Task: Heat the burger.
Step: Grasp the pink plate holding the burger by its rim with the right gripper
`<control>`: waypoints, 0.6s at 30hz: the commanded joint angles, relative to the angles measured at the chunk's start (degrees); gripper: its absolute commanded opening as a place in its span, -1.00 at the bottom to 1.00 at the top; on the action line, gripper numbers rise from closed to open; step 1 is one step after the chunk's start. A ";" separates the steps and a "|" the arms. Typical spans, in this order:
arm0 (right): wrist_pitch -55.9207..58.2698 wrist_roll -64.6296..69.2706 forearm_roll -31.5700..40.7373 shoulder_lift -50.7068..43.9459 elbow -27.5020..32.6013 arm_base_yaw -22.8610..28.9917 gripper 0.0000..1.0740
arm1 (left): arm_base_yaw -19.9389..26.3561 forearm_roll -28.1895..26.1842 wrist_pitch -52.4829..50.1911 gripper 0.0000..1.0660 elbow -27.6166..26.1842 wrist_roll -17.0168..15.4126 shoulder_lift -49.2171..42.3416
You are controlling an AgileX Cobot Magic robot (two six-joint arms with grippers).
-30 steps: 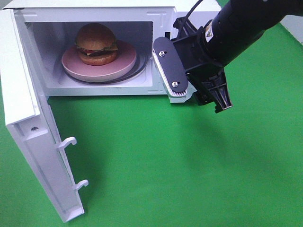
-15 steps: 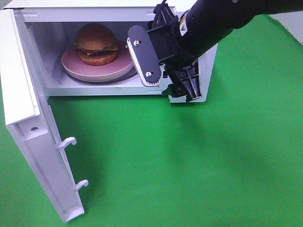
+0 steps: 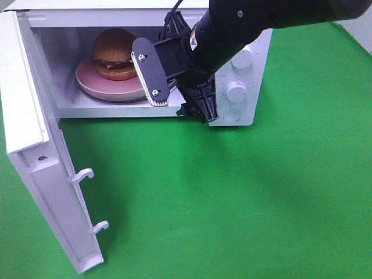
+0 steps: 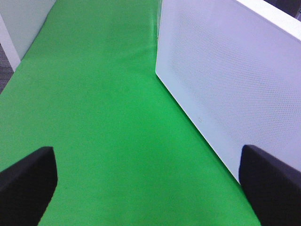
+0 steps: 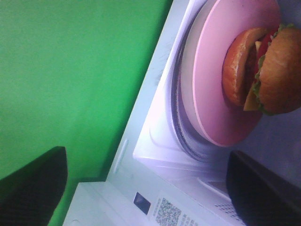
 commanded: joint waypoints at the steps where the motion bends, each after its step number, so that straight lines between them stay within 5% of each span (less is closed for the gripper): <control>1: -1.15 0.23 -0.29 1.55 -1.66 0.17 0.61 | 0.11 -0.06 -0.52 0.83 0.11 0.06 -1.26; 18: -2.23 2.41 -0.29 11.97 -11.57 0.17 0.59 | 0.11 -0.06 -0.52 0.83 0.11 0.06 -1.26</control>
